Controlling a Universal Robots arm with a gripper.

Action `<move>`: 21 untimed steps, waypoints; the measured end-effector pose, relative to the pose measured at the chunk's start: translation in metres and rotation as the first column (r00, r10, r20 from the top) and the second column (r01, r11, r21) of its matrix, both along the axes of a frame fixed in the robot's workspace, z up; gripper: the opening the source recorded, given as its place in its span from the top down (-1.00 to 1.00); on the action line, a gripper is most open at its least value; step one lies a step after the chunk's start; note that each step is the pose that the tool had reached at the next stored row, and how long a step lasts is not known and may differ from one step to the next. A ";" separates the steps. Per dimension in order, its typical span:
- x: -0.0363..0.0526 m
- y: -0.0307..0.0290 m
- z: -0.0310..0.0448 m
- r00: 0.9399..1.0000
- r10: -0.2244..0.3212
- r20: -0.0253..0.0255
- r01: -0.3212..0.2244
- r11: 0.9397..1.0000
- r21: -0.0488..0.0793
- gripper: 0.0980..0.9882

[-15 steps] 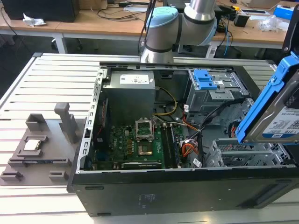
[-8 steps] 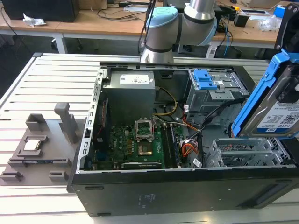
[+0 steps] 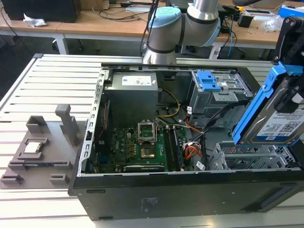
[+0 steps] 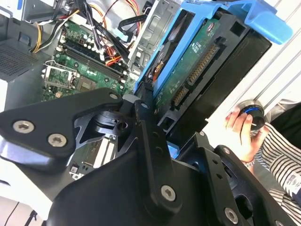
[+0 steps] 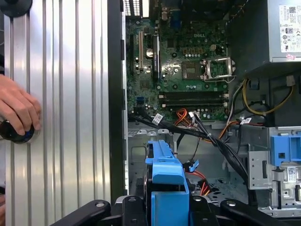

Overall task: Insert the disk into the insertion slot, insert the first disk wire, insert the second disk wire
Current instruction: 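Insert the disk into the insertion slot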

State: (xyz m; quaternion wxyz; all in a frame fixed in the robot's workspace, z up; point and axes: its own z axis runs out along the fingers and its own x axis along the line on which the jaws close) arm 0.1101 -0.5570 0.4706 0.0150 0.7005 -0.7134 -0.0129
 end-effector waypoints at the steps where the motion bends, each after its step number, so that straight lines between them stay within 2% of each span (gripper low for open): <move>1: 0.0000 0.0000 -0.0007 1.000 0.000 0.000 0.000 1.000 0.000 0.41; 21: 0.0000 0.0000 -0.0244 1.000 0.000 0.000 0.000 1.000 0.000 0.41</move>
